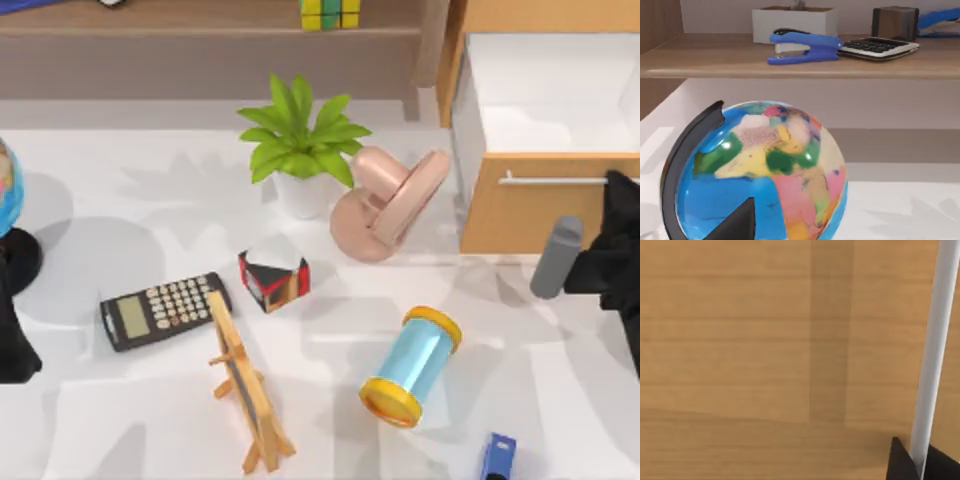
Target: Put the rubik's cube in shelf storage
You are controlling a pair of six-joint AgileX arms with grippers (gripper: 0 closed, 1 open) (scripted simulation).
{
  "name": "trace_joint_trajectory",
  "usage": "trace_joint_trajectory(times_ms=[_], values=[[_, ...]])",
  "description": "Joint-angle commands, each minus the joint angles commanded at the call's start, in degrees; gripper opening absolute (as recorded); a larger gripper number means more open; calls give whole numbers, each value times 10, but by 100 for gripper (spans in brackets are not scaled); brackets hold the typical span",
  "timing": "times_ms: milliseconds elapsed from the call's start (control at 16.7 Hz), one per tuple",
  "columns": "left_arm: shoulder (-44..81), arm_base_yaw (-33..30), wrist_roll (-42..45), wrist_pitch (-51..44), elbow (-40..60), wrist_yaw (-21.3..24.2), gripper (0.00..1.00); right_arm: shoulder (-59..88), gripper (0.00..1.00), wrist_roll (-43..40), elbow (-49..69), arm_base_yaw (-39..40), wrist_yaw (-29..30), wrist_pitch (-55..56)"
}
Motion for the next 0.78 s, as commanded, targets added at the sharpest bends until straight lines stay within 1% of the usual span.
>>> trace_joint_trajectory(times_ms=[420,780], values=[[0,0,0,0,0,0,100,2,0,2,0,1,0,-3],[0,0,0,0,0,0,100,17,0,2,50,-12,-15,-36]])
